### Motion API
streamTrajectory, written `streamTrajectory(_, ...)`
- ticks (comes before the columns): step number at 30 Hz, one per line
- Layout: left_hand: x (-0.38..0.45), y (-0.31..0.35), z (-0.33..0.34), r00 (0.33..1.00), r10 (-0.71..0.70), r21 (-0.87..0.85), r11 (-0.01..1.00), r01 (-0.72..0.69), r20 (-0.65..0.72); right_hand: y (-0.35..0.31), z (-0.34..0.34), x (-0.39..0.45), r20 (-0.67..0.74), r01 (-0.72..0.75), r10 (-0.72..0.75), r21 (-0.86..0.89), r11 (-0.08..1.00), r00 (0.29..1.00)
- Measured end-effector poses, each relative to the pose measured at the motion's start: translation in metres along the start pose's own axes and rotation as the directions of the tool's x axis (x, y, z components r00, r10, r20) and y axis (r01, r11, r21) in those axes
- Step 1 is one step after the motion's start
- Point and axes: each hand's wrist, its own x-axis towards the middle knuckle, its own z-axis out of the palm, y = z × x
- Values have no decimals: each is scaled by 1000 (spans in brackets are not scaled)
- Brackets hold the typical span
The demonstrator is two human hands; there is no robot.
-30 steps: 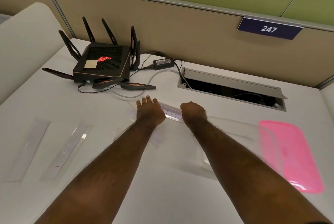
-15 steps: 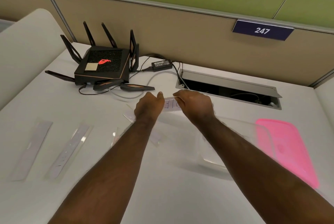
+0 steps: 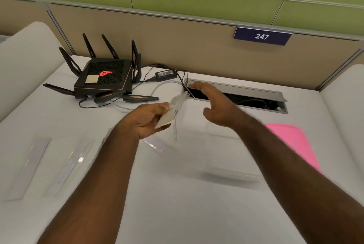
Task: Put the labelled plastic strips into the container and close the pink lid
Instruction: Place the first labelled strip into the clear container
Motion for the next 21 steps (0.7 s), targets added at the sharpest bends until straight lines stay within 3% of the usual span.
streamTrajectory(3,-4,-9,11,991,-58,76,996,49,124,14,-15,-13,175,-17,54,-210,977,983)
streamTrajectory(8,-7,-21,30,952,-128,194,978,75,277,36,-32,-38,168,-53,95,-237,970,981)
streamTrajectory(11,-6,-27,42,933,-148,362,932,20,327,49,-42,-56,169,-84,121,-212,974,978)
streamTrajectory(14,-2,-30,55,911,-187,577,814,-66,368,62,-52,-77,160,-134,159,-156,979,974)
streamTrajectory(17,0,-27,69,928,-192,781,609,-143,319,77,-63,-99,123,-194,215,-161,968,969)
streamTrajectory(21,7,-35,87,920,-158,874,404,-270,357,99,-74,-126,54,-294,315,-239,926,948)
